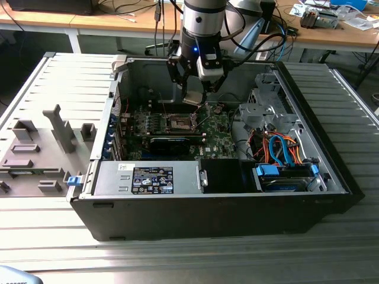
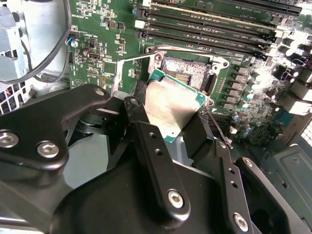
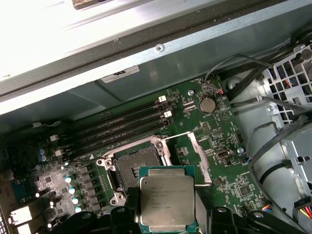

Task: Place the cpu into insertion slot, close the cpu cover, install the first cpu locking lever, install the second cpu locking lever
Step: 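Place the cpu into insertion slot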

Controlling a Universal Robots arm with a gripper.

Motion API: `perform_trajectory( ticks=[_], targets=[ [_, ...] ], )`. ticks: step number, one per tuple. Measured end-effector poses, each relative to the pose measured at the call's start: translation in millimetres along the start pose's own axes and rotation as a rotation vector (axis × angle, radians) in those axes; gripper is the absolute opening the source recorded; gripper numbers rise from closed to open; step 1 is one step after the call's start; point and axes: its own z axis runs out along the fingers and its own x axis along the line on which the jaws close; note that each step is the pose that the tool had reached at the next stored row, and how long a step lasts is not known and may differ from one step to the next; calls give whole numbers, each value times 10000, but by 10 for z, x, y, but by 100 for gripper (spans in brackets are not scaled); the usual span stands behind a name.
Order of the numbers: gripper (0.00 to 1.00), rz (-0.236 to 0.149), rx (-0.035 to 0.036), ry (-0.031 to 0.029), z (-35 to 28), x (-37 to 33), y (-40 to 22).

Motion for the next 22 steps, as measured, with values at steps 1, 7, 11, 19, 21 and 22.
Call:
perform_trajectory(
  ticks=[1, 7, 11, 19, 21, 22],
  targets=[
    [54, 12, 0, 0, 0, 0, 0],
    [54, 62, 2, -4, 2, 0, 0],
    [54, 91, 3, -5, 3, 0, 0],
    [54, 169, 6, -10, 4, 0, 0],
    [54, 183, 5, -11, 5, 0, 0],
    [54, 190, 6, -11, 5, 0, 0]
  ],
)
